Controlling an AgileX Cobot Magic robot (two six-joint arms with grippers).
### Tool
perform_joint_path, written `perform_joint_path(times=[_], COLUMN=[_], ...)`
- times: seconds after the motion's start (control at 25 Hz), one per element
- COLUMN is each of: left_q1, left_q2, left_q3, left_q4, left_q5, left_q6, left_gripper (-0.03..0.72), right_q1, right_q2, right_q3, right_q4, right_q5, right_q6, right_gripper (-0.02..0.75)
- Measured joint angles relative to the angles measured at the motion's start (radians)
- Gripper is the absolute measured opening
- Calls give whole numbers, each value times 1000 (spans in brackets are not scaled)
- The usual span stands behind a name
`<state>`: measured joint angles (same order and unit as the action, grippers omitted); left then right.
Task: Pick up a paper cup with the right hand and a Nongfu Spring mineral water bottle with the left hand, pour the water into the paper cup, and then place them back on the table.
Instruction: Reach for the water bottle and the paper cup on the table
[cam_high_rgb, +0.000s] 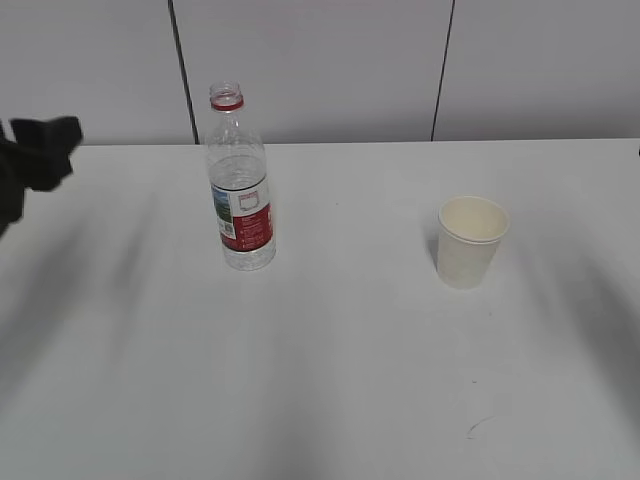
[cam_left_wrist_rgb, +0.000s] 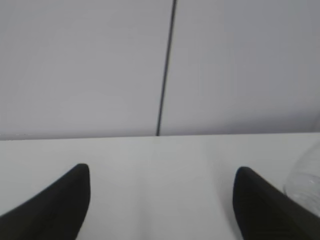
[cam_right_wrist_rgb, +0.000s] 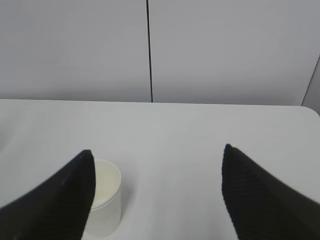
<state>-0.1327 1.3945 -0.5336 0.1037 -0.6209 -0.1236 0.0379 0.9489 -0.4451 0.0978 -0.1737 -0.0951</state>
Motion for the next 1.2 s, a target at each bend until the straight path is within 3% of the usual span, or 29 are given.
perform_joint_path(times=[0.24,0.4,0.52,0.64,0.92,1.2], left_q1=[-30,-30,-30,-30,-30,-30], left_q2=[164,210,220,220,220,220], left_q3=[66,69,69,69,69,69], left_q4=[241,311,331,333,336,340], left_q5=[-230,-284,-294,-295,-295,-295], left_q6=[-97,-103,-103,-103,-103,-103], left_gripper=[526,526,526,526,526,526], right_q1=[0,0,0,2,2,2], right_q2=[137,249,337,402,596,774], right_q3=[41,43,43,65,198,217], right_q4=[-9,-190,-325,-361,-338,-292], right_q5=[-227,-361,-444,-515,-908,-953], right_q6=[27,186,249,264,269,269], right_gripper=[582,582,582,582,582,582])
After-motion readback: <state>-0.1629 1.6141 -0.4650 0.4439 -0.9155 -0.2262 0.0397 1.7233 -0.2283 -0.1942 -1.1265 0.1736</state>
